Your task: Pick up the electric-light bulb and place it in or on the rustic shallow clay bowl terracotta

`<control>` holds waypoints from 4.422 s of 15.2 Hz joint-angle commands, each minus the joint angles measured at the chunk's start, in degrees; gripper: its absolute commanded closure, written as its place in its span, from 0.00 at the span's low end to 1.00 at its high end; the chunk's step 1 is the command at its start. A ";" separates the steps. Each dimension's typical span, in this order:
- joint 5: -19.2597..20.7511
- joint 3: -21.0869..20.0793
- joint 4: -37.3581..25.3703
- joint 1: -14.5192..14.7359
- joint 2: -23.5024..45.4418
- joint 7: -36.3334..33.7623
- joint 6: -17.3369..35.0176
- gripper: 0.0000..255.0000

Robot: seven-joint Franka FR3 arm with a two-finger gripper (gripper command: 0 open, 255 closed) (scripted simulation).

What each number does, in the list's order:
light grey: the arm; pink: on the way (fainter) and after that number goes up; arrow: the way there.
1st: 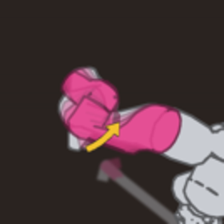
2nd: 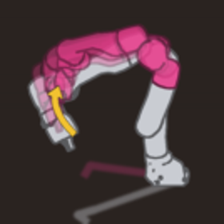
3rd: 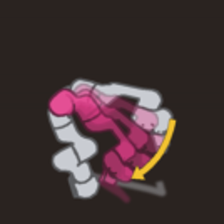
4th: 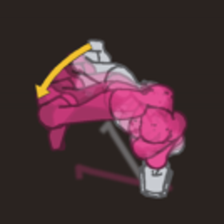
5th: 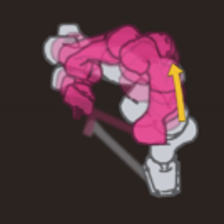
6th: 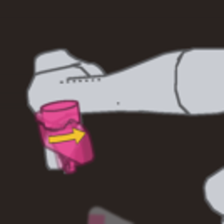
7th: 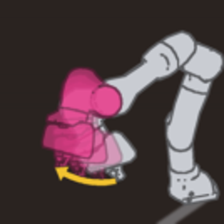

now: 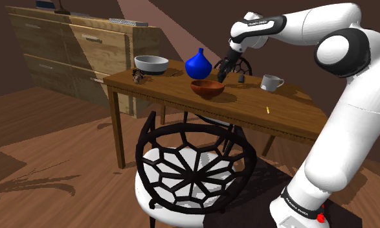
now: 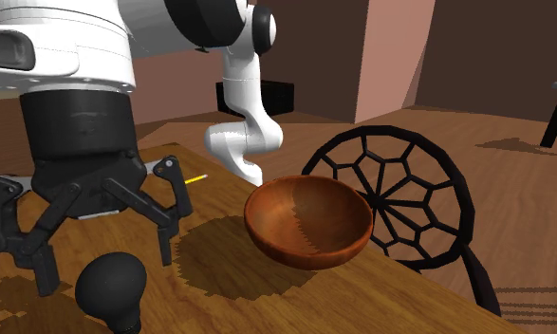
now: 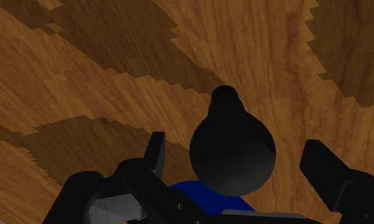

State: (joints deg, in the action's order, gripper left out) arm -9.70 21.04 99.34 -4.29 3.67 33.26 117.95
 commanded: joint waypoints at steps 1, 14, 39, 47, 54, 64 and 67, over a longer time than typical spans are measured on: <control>-0.28 -0.04 0.57 0.01 0.51 0.18 1.07 0.00; -0.28 -0.04 0.56 0.01 0.51 0.18 1.06 1.00; -0.52 0.48 -17.83 -0.87 2.92 -1.35 -15.06 1.00; -1.85 0.87 -28.37 -2.00 6.13 -1.57 -22.64 1.00; 4.40 -2.80 -16.92 4.10 -4.22 -10.07 -19.84 1.00; 10.41 -11.64 -5.99 10.04 -15.33 -24.78 -19.04 1.00; 11.06 -13.42 -3.73 10.90 -16.97 -27.48 -18.42 1.00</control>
State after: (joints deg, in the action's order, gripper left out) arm 1.15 8.02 94.58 6.44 -12.57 6.45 99.20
